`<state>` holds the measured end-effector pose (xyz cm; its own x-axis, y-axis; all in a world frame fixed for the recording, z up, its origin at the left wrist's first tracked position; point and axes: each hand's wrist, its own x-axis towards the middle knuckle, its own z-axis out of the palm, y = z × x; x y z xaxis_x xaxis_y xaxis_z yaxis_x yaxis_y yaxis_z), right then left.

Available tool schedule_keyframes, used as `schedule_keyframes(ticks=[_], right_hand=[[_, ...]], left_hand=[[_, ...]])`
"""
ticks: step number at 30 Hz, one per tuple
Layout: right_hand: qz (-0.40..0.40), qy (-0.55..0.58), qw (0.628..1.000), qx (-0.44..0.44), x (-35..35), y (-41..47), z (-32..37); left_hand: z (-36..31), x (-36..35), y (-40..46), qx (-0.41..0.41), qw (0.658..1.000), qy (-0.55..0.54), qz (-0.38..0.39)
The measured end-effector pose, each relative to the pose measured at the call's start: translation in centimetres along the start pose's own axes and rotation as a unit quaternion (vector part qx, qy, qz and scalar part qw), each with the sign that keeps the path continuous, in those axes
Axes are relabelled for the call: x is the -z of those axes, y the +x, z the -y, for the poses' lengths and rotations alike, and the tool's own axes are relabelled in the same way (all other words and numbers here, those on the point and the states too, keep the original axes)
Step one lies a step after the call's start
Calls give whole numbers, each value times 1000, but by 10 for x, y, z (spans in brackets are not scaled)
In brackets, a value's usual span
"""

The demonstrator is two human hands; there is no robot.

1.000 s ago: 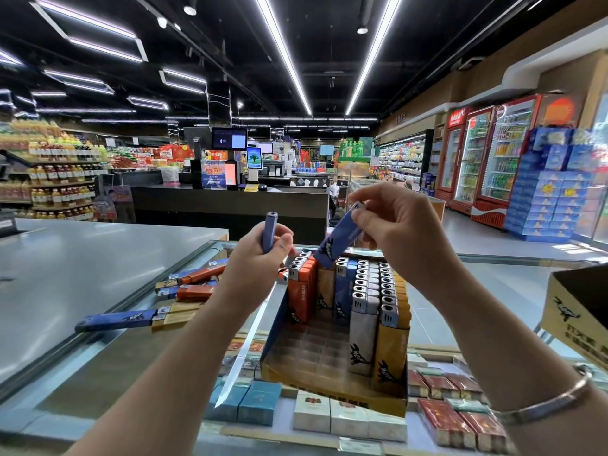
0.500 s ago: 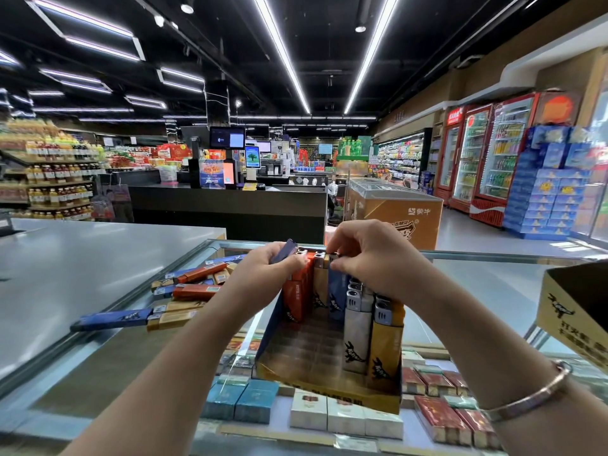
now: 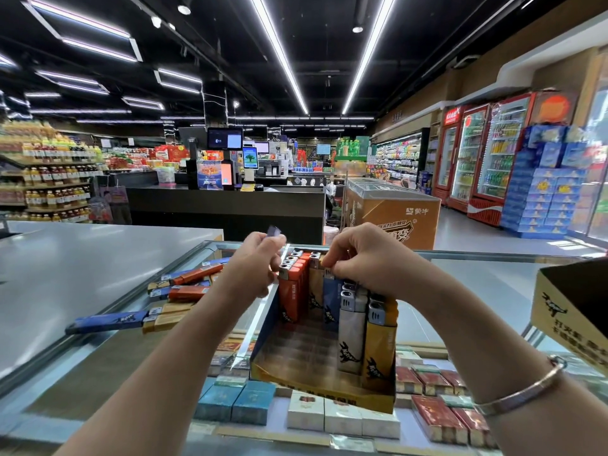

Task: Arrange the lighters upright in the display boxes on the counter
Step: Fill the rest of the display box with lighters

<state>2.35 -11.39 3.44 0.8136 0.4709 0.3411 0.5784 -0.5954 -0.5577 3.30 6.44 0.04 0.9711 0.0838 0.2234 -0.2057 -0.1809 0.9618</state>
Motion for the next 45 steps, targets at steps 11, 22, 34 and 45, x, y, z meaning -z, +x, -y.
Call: schedule_keyframes(ticks=[11, 22, 34, 45], right_hand=[[-22, -10, 1000, 5, -4, 1, -2], [-71, 121, 986, 87, 4, -4, 9], [-183, 134, 963, 143, 3, -5, 13], [-233, 71, 963, 118, 5, -4, 8]], left_hand=[[-9, 16, -11, -34, 967, -252, -22], [-11, 16, -14, -84, 953, -280, 84], [2, 9, -6, -136, 990, -31, 29], [14, 2, -3, -10, 977, 85, 198]])
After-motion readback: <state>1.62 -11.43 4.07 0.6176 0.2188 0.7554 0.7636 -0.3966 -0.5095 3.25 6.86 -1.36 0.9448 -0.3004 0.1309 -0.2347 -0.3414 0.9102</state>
